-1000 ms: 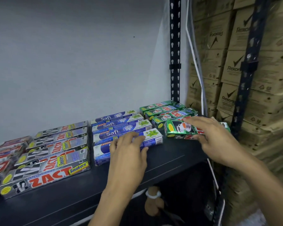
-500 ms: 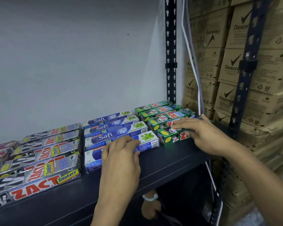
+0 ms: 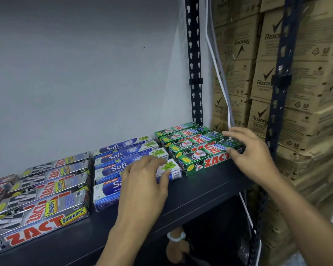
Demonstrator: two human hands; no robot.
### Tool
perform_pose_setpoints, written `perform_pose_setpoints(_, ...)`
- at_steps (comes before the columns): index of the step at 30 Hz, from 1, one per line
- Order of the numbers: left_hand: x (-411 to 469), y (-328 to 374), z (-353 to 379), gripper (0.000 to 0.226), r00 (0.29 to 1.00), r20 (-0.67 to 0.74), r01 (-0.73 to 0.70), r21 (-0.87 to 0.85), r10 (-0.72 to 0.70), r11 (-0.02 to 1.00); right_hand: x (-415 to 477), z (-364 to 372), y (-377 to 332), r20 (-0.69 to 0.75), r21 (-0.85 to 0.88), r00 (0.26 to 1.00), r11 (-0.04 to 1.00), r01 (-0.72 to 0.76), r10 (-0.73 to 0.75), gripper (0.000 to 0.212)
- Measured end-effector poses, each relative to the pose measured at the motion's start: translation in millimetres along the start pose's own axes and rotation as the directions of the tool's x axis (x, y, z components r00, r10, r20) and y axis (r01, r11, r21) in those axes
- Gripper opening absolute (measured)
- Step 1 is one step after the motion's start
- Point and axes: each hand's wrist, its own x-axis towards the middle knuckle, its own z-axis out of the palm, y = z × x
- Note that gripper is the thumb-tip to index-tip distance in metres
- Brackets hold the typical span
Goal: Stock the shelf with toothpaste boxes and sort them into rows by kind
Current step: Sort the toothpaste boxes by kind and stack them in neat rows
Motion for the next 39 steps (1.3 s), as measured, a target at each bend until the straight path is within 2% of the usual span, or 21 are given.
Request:
perform_pose_setpoints(3,27.4,13.3,10.5,0.033,0.992,0.117,-0.059,0.047,0.053,0.997,9.4,-7.0,15.1,0.045,-0.047,0.993,0.993,-0.106,0.109,0.034)
perform_pose_setpoints(7,48.2,28.6,27.3,0.042,0.956,0.290,-0.082,0.148,0.036,0.986,10.6,-11.3,26.7,0.120,-0.058,0.987,0.993,-0.100,0.107,0.031)
perform_pose_setpoints(17,47.7,29.1,36.8,0.039,0.970,0.244,-0.031,0.115,0.002,0.993,10.8,-6.5,31.8,0.044,-0.011,0.991,0.992,-0.124,0.124,0.030)
perform_pose_setpoints(20,44.2,27.5,34.3,0.039,0.973,0.231,-0.040,0.092,0.018,0.995,10.4,-9.2,27.9,0.038,0.058,0.989,0.988,-0.144,0.142,0.027)
perform_pose_setpoints(22,37.9,22.9,30.5,0.040,0.977,0.211,-0.060,0.083,0.042,0.995,14.6,-12.7,22.1,0.019,0.093,0.991,0.987,-0.131,0.130,0.028)
perform_pose_setpoints(24,27.6,14.1,24.3,0.042,0.982,0.179,-0.076,0.108,0.056,0.991,26.4,-16.6,13.5,0.025,0.059,0.996,0.994,-0.089,0.088,0.029)
perform_pose_setpoints(27,9.1,-4.9,12.2,0.038,0.989,0.136,-0.078,0.175,0.054,0.981,55.8,-14.5,-1.2,0.216,-0.045,0.976,0.999,-0.025,0.034,0.028)
perform_pose_setpoints(30,-2.5,-19.7,4.4,0.038,0.990,0.140,-0.035,0.214,0.005,0.976,84.0,0.3,-15.4,0.466,-0.173,0.885,0.983,0.063,0.025,0.032)
perform_pose_setpoints(32,-4.9,-23.3,3.8,0.036,0.992,0.128,-0.011,0.203,-0.016,0.979,96.6,10.2,-22.0,0.561,-0.238,0.827,0.965,0.109,0.045,0.034)
perform_pose_setpoints(35,-5.4,-23.1,6.5,0.035,0.993,0.117,-0.005,0.204,-0.020,0.979,106.0,18.6,-24.2,0.623,-0.282,0.779,0.950,0.133,0.076,0.032)
perform_pose_setpoints(39,-6.0,-25.2,9.1,0.035,0.995,0.099,0.008,0.182,-0.026,0.983,108.6,24.5,-18.7,0.608,-0.257,0.790,0.960,0.107,0.075,0.029)
